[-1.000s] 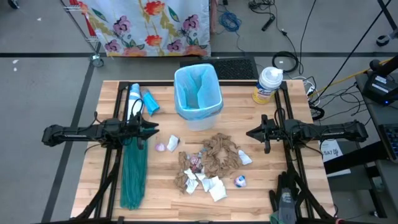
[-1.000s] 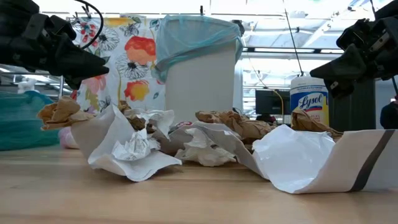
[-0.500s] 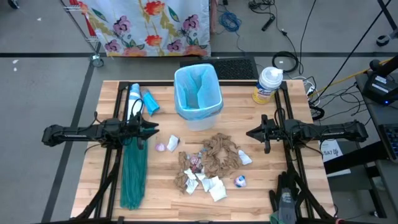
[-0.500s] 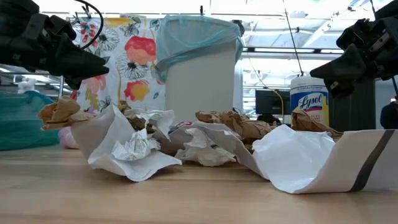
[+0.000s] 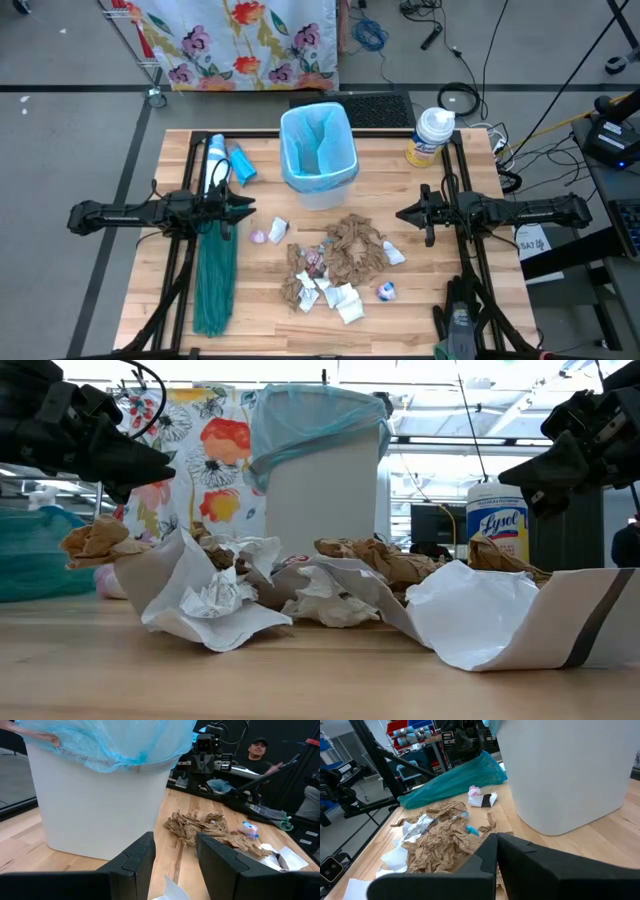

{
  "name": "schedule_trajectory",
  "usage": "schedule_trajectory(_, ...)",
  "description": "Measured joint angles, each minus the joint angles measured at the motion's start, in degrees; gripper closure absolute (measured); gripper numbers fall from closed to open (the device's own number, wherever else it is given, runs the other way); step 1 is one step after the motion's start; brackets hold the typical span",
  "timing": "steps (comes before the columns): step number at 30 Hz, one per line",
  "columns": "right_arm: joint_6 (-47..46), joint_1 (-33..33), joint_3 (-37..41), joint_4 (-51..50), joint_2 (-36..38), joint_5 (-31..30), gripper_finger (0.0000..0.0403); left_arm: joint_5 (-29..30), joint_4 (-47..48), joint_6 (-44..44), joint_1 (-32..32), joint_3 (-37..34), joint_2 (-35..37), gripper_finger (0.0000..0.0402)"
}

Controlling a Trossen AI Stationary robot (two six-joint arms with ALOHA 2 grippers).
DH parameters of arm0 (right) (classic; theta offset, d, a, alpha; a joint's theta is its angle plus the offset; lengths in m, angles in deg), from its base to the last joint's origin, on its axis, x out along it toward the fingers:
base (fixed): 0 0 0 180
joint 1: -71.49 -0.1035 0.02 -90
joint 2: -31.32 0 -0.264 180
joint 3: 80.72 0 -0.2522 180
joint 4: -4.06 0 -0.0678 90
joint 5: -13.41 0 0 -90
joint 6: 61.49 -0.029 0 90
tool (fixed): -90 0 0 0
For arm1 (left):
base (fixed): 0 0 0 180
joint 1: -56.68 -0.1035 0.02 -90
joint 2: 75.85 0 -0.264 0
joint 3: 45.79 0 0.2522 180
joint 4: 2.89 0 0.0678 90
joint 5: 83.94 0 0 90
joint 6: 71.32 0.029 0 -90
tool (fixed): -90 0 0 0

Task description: Place trash/remove bag and relplace

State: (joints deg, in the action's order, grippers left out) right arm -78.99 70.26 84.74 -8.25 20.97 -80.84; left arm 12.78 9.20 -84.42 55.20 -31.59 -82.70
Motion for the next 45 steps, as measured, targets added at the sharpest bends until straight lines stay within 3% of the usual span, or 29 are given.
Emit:
schedule_trajectory(23, 0.0, 0.0, 0.0, 0.0, 0.0, 0.0, 0.0403, 0.1, 0.0, 0.1, 0.0, 0.0, 0.0, 0.0254)
schedule_trajectory(34, 0.0, 0.0, 0.0, 0.0, 0.0, 0.0, 0.0403, 6.1, -0.9, 1.4, 0.0, 0.0, 0.0, 0.0254)
schedule_trajectory(40, 0.0, 0.0, 0.0, 0.0, 0.0, 0.0, 0.0403, 5.7, -0.9, 1.3, 0.0, 0.0, -0.2, 0.0254)
schedule_trajectory(45, 0.0, 0.0, 0.0, 0.0, 0.0, 0.0, 0.0403, 5.5, -0.9, -7.9, 0.0, 0.0, -0.2, 0.0254)
